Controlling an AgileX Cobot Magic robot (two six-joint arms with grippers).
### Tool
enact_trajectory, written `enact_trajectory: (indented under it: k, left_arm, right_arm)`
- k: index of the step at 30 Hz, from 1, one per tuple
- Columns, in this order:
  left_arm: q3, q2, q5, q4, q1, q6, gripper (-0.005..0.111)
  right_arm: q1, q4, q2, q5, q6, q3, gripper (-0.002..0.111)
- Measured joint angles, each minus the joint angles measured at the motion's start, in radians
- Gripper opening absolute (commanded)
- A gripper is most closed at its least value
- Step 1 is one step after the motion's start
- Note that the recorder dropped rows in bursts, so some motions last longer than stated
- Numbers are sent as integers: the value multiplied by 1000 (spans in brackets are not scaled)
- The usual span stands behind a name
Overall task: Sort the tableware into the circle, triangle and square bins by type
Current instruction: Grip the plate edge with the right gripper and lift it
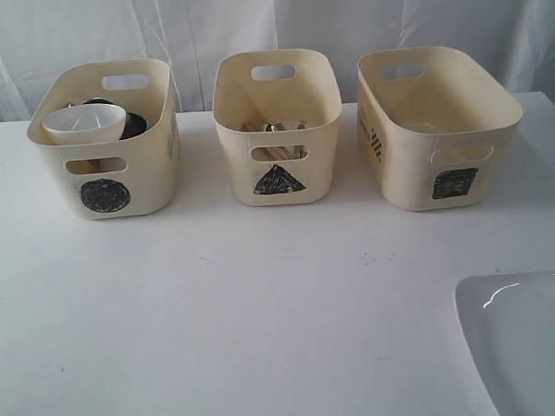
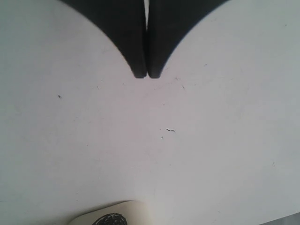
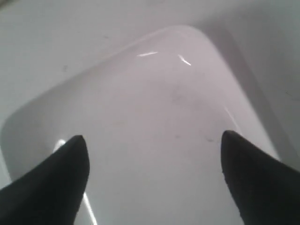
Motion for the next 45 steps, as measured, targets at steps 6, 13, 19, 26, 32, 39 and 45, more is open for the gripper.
enact_trajectory:
  k: [6,13,19,26,32,39,45]
  left_arm:
    - [0,0,0,0,0,0,0]
    - [0,0,0,0,0,0,0]
    - [0,0,0,0,0,0,0]
    - [0,0,0,0,0,0,0]
    - [0,0,0,0,0,0,0]
    - [0,0,0,0,0,0,0]
    - [0,0,0,0,0,0,0]
  right_arm:
    - [0,-462,28,76,513,0,73]
    - [0,-581,30,167,617,0,73]
    - [0,-630,119,118,668,0,66]
    - [-5,-620,349,125,651,-6,66]
    - [-38,-560,390,149,604,-25,66]
    - [-48,-212,408,114,226,-23,66]
    - [-48,14,416,109,38,-19,66]
